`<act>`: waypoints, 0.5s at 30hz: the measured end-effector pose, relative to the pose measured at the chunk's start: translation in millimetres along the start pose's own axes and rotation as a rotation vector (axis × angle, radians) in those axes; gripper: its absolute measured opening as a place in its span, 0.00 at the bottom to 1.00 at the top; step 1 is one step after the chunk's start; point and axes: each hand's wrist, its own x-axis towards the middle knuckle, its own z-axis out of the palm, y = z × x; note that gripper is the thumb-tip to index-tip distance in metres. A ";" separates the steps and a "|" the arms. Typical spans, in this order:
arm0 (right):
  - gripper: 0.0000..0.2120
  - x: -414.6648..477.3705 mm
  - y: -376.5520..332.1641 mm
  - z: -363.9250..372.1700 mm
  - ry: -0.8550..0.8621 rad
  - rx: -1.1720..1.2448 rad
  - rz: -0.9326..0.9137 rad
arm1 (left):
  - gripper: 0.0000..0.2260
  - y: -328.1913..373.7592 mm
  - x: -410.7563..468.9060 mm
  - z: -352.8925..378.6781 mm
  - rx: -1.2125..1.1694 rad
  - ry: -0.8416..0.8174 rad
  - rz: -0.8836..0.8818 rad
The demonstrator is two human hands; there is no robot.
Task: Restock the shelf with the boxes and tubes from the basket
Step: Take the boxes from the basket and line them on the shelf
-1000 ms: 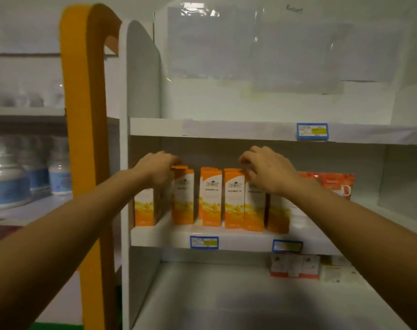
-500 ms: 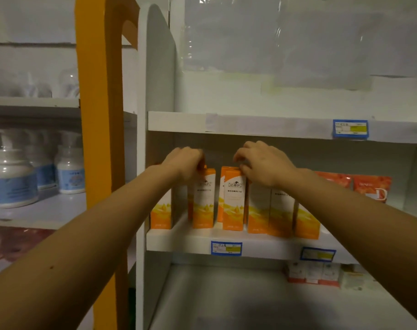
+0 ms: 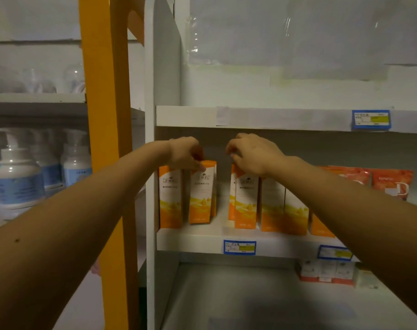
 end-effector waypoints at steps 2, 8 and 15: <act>0.16 8.5 -5.6 7.6 -0.017 0.002 0.008 | 0.16 -3.9 -1.6 -3.7 -0.013 0.031 -0.001; 0.18 34.9 -22.3 26.8 -0.104 -0.040 0.039 | 0.17 -11.5 -1.4 -7.4 0.015 -0.006 -0.038; 0.18 47.1 -21.2 36.7 -0.225 -0.007 0.086 | 0.18 -14.3 1.9 -5.7 0.119 -0.105 -0.049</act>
